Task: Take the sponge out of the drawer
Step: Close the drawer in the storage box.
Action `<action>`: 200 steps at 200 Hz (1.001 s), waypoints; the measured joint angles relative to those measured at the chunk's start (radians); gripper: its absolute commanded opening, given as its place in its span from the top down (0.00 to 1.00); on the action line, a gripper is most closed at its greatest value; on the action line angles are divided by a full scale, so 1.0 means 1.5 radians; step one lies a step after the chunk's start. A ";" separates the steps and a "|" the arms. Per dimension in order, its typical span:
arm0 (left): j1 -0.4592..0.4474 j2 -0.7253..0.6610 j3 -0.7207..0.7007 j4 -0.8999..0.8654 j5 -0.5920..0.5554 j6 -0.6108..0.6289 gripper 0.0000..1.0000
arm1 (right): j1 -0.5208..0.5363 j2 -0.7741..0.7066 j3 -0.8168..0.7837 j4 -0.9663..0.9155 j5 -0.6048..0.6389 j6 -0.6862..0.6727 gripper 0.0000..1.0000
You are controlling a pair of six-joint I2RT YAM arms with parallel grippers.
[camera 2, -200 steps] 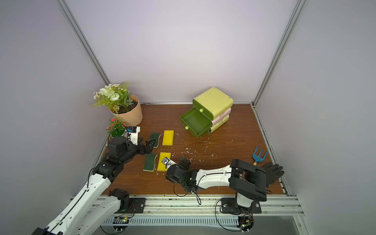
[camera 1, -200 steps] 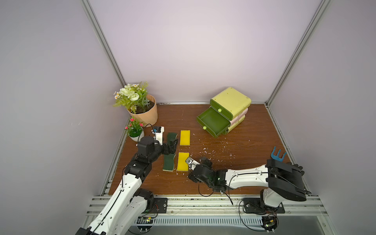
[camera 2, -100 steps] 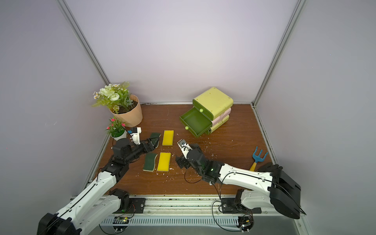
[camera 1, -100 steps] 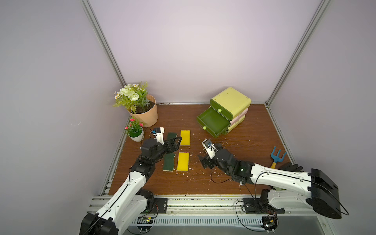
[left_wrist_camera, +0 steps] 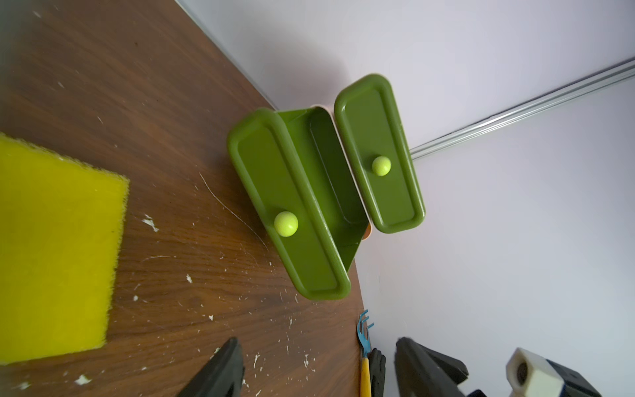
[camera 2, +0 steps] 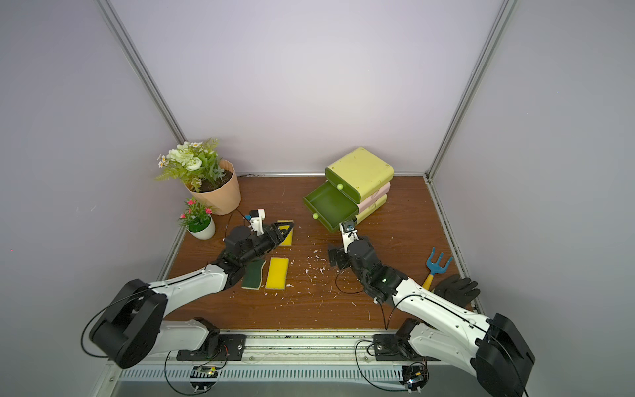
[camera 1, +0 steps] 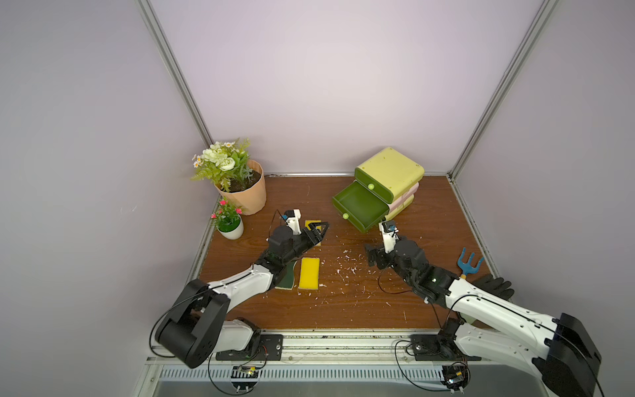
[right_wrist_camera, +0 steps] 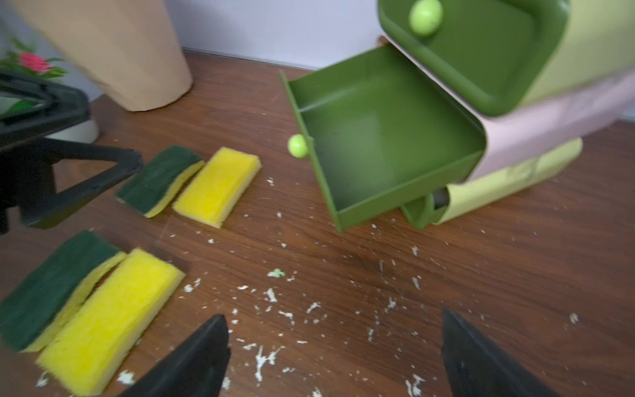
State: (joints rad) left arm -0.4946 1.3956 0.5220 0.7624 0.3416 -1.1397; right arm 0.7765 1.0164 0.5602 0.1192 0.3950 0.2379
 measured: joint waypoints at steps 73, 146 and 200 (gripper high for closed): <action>-0.038 0.235 0.107 0.150 0.008 -0.081 0.40 | -0.138 -0.049 -0.102 0.069 -0.073 0.110 0.01; -0.038 0.352 0.161 0.242 0.009 -0.134 0.54 | -0.171 -0.096 -0.143 0.101 -0.112 0.156 0.01; -0.038 0.399 0.212 0.268 0.014 -0.152 0.65 | -0.180 -0.109 -0.146 0.114 -0.117 0.165 0.01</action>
State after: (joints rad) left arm -0.5510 1.9945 0.8394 1.1645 0.3634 -1.3682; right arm 0.5060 0.8528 0.3408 0.2901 0.2199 0.4847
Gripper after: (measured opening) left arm 0.372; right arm 0.988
